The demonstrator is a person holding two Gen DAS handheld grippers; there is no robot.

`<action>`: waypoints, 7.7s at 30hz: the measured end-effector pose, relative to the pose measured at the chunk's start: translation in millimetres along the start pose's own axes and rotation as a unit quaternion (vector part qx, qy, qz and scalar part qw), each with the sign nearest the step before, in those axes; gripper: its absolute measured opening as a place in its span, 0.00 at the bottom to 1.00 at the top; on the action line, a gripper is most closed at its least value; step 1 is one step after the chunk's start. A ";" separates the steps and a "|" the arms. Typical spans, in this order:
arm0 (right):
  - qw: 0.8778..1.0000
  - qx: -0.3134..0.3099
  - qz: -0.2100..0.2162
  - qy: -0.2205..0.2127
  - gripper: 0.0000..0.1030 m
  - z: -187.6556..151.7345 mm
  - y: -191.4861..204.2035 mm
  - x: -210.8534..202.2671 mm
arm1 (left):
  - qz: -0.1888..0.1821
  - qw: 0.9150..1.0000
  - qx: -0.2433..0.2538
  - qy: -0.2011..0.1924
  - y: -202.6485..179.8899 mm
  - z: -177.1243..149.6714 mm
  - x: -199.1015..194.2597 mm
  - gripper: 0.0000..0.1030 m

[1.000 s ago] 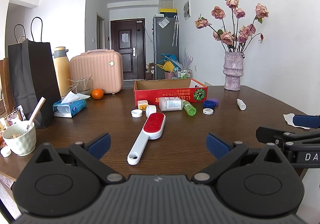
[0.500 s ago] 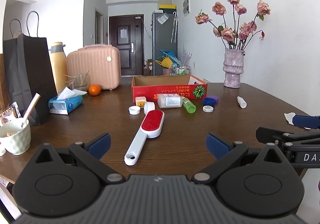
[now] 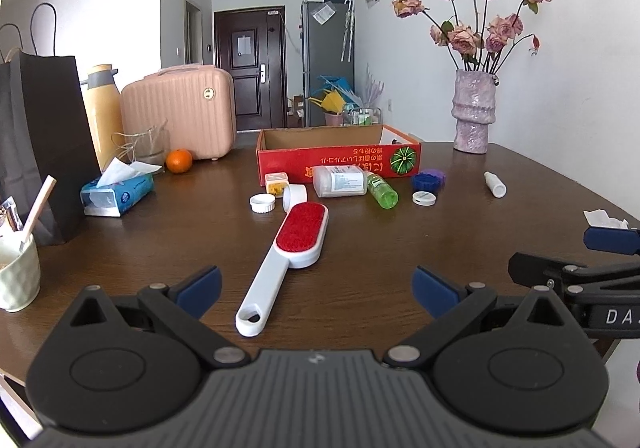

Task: Organize rigid objects
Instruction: 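Close the left tool on the red lint brush while the right tool moves toward the white bottle, then close the right tool on the white dropper bottle while the left tool lifts the brush, then carry the lint brush and white bottle over the cardboard box with both tools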

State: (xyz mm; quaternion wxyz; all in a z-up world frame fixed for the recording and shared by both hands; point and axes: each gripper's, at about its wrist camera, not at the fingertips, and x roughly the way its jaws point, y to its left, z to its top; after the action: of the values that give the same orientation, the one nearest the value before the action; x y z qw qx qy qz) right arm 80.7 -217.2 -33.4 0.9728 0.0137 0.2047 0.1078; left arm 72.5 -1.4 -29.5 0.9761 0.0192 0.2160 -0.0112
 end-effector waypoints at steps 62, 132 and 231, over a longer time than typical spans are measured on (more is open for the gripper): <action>0.994 0.043 -0.027 0.099 1.00 52.6 -44.7 208.4 | 0.009 0.982 0.009 0.188 24.3 54.4 236.6 0.98; 0.970 0.092 -0.191 0.118 0.71 86.6 -225.7 325.6 | 0.052 0.988 -0.064 0.130 58.9 100.7 221.7 0.56; 0.994 0.086 0.032 -0.051 0.26 183.8 -47.6 343.3 | 0.037 0.988 -0.102 0.106 30.6 217.2 337.8 0.56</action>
State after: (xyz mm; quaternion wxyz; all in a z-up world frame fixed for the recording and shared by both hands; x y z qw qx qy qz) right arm 470.7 -186.6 -4.2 0.9733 0.1094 0.1625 0.1200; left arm 471.1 15.4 25.7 0.9442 -0.0718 0.3177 0.0493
